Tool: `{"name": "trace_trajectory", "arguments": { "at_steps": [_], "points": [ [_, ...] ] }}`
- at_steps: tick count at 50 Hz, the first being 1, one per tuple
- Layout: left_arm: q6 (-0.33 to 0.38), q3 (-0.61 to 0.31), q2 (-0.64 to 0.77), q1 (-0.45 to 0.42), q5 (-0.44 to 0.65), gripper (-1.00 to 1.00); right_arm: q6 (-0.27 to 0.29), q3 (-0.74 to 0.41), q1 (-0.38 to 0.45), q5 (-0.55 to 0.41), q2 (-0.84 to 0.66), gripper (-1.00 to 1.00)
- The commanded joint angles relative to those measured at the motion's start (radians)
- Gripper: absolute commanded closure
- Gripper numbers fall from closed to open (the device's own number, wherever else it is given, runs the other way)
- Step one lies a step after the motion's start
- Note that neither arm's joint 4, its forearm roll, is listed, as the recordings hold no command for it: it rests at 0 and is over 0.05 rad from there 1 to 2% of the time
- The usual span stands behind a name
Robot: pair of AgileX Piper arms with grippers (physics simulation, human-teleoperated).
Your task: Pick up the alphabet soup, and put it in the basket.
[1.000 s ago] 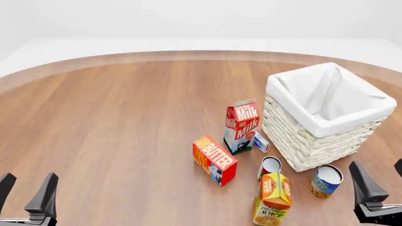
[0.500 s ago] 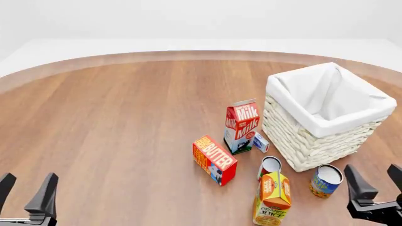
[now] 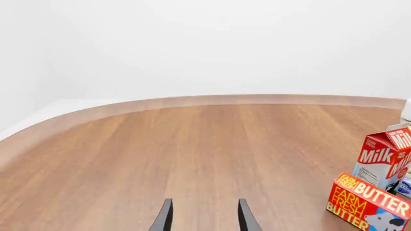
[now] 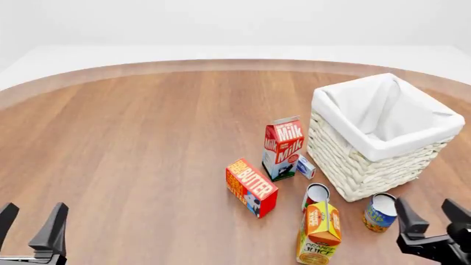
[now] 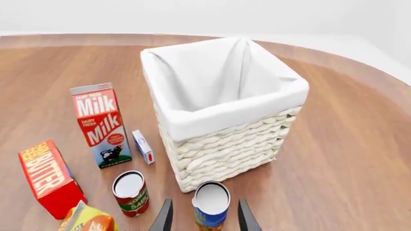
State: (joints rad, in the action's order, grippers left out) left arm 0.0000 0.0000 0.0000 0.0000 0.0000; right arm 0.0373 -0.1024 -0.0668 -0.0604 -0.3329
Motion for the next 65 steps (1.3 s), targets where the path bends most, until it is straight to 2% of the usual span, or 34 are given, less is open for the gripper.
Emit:
{"name": "trace_trajectory", "arguments": {
  "at_steps": [1, 3, 13, 21, 28, 29, 31, 41, 43, 49, 50, 51, 65],
  "points": [
    [0.0, 0.0, 0.0, 0.0, 0.0, -1.0, -0.005, 0.025, -0.006, 0.049, -0.051, -1.0],
    [0.0, 0.0, 0.0, 0.0, 0.0, -1.0, -0.011, 0.045, -0.017, 0.095, -0.098, -1.0],
    [0.0, 0.0, 0.0, 0.0, 0.0, -1.0, -0.027, 0.062, -0.024, 0.144, -0.149, -1.0],
    [0.0, 0.0, 0.0, 0.0, 0.0, -1.0, -0.022, 0.083, -0.034, 0.227, -0.227, -1.0],
    [0.0, 0.0, 0.0, 0.0, 0.0, -1.0, -0.024, 0.086, -0.038, 0.235, -0.232, -1.0],
    [0.0, 0.0, 0.0, 0.0, 0.0, -1.0, -0.024, 0.1, -0.047, 0.278, -0.275, -1.0],
    [0.0, 0.0, 0.0, 0.0, 0.0, -1.0, -0.027, 0.102, -0.05, 0.293, -0.291, -1.0],
    [0.0, 0.0, 0.0, 0.0, 0.0, -1.0, -0.03, 0.102, -0.056, 0.318, -0.325, -1.0],
    [0.0, 0.0, 0.0, 0.0, 0.0, -1.0, -0.035, 0.102, -0.054, 0.354, -0.368, -1.0],
    [0.0, 0.0, 0.0, 0.0, 0.0, -1.0, -0.035, 0.102, -0.054, 0.355, -0.368, -1.0],
    [0.0, 0.0, 0.0, 0.0, 0.0, -1.0, -0.044, 0.102, -0.049, 0.447, -0.469, -1.0],
    [0.0, 0.0, 0.0, 0.0, 0.0, -1.0, -0.045, 0.102, -0.048, 0.473, -0.495, -1.0],
    [0.0, 0.0, 0.0, 0.0, 0.0, -1.0, -0.056, 0.102, -0.039, 0.56, -0.591, -1.0]
  ]
}}
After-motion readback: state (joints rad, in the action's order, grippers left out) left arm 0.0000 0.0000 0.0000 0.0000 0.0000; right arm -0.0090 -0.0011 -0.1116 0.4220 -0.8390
